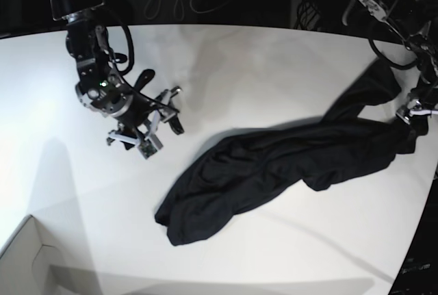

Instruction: Layout the t-shirt on the table in an organized manner, then fold the t-shirt properly

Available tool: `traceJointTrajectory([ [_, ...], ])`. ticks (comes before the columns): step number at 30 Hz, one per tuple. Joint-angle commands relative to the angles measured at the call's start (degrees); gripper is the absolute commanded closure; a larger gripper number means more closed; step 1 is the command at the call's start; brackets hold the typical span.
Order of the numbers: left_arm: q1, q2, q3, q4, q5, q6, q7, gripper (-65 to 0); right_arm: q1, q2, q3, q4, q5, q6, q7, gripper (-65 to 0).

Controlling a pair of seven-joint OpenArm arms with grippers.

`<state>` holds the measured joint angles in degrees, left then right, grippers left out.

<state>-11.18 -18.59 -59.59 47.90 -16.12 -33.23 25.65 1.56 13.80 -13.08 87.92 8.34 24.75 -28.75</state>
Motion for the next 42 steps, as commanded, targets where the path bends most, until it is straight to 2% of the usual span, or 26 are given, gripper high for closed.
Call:
traceJointTrajectory([
  [1,-1.35,-1.23,-0.14,0.23,0.25,0.22,0.94,-65.0,0.94,0.4,0.2,1.09,0.58,0.08,1.46,-35.5],
  [6,-3.02,-1.94,-0.14,-3.55,0.25,-0.39,1.03,-65.0,1.03,0.4,0.2,1.09,0.58,0.08,1.46,-35.5],
  [8,-3.37,-2.55,-0.14,-4.87,0.16,-0.39,1.03,-53.7,1.03,0.4,0.2,1.09,0.58,0.08,1.46,-35.5],
  [12,-3.37,-2.38,-0.14,-4.6,-0.45,-0.39,1.03,-24.7,1.03,0.83,0.2,1.09,0.58,0.08,1.46,-35.5],
  [16,-2.84,-2.64,-0.06,-3.02,-5.9,-0.39,2.09,0.0,1.03,1.1,0.2,1.09,0.58,0.08,1.46,-35.5],
  [20,-2.84,-2.82,-0.06,-0.65,-7.48,-0.39,5.43,-1.0,1.29,1.1,0.2,1.09,0.58,0.08,1.46,-35.5],
  [25,-2.84,-2.29,-0.32,9.38,-7.57,-0.39,11.76,0.0,1.91,0.83,0.2,1.18,0.58,0.08,1.54,-35.5],
  [31,-3.19,0.0,-8.76,21.33,-7.66,-0.39,20.37,0.0,3.67,0.22,-0.15,1.18,0.58,0.08,1.54,-35.7],
  [34,-3.19,0.52,-9.46,27.57,-7.92,-0.39,23.19,0.0,4.37,-0.48,-0.24,1.0,0.58,0.08,1.54,-35.7],
  [42,1.73,1.67,-9.99,41.46,-20.58,-0.13,30.83,0.0,6.31,-2.51,-3.67,1.18,0.58,0.08,1.46,-35.7],
])
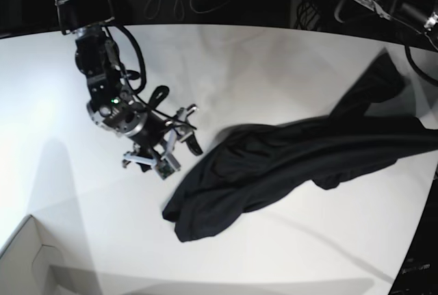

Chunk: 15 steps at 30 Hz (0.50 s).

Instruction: Layout the t-shirt on the table in an organized manner, then fold the t-shirt properly

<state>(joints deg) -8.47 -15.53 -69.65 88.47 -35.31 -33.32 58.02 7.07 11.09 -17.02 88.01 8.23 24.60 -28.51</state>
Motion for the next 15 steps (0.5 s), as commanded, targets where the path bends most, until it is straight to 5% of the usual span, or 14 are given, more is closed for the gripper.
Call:
traceJointTrajectory([
  [1,-0.19,-0.87,-0.02,1.86,-2.71,0.22,-0.92,0.0,0.8,0.12,-0.79,1.09,0.69,0.24,1.22,-35.7],
  [6,1.83,0.19,-0.11,4.5,-4.03,0.22,-0.22,0.0,0.45,-2.96,-5.89,0.92,0.69,0.24,1.3,-35.7],
  [11,2.01,0.19,-1.52,3.89,-3.94,0.22,-0.13,0.0,2.29,-9.82,-5.71,-3.22,0.52,-0.56,1.3,-35.8],
  [15,2.01,0.01,-1.78,3.89,-3.94,0.22,-0.13,0.0,5.54,-12.37,-6.68,-10.07,-1.86,-4.78,1.48,-35.8],
])
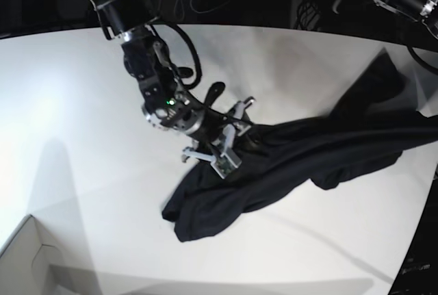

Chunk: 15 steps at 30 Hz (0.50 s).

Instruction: Layout the t-shirt on the table in an organized manner, then fold the t-shirt properly

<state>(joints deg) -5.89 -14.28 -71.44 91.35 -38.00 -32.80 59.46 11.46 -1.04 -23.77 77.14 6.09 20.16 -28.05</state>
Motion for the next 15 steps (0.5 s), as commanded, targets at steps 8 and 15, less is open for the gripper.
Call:
traceJointTrajectory([
  [8,-0.48,-1.06,0.19,0.82,-1.17,-0.3,-1.57,0.0,2.21,-1.82,-2.3,-6.68,-10.26,-1.92,13.5,-35.8],
  [15,-0.83,-1.23,0.27,-2.16,-1.17,-0.3,-1.92,0.0,0.27,-2.61,-2.21,-8.0,-14.13,-1.92,17.46,-35.8],
])
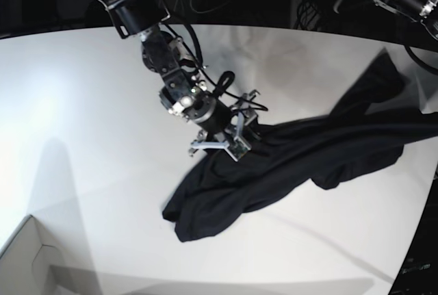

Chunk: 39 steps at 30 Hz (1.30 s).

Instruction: Layout the t-shirt on the table in an organized manner, then fold the t-shirt properly

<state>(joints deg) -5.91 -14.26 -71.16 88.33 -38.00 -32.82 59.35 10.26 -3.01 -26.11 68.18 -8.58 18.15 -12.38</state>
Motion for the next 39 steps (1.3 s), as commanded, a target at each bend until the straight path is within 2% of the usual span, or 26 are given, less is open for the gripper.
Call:
traceJointTrajectory([
  [1,-0.81,-1.25,0.08,0.59,-1.17,-0.28,-1.9,0.0,1.47,-0.64,0.13,0.96,0.53,0.09,1.79,-35.8],
  [12,-0.9,-1.25,0.17,0.32,-1.17,-0.28,-1.9,0.0,1.65,-0.73,0.04,0.78,0.53,0.09,1.79,-35.8],
  [18,-0.9,-1.25,0.17,0.32,-1.17,-0.28,-1.9,0.0,3.23,-2.14,-0.05,-2.64,0.53,0.09,1.88,-34.4],
  [21,-0.9,-1.34,0.17,0.32,-1.17,-0.28,-1.9,0.0,3.58,-2.14,-0.05,-3.44,0.53,0.18,1.88,-26.7],
  [27,-0.99,-2.22,0.08,0.24,-1.25,-0.28,-1.99,0.0,3.67,-1.87,0.48,-0.53,0.62,0.18,1.88,-1.5],
  [35,-5.3,-3.28,0.52,0.24,-1.25,-0.28,-1.73,0.0,2.88,0.32,9.54,12.83,0.62,0.18,1.44,0.0],
  [39,-9.16,-4.33,4.12,-0.29,-0.02,-0.28,-1.9,0.0,2.79,1.99,14.72,20.65,0.62,0.18,1.44,0.0],
])
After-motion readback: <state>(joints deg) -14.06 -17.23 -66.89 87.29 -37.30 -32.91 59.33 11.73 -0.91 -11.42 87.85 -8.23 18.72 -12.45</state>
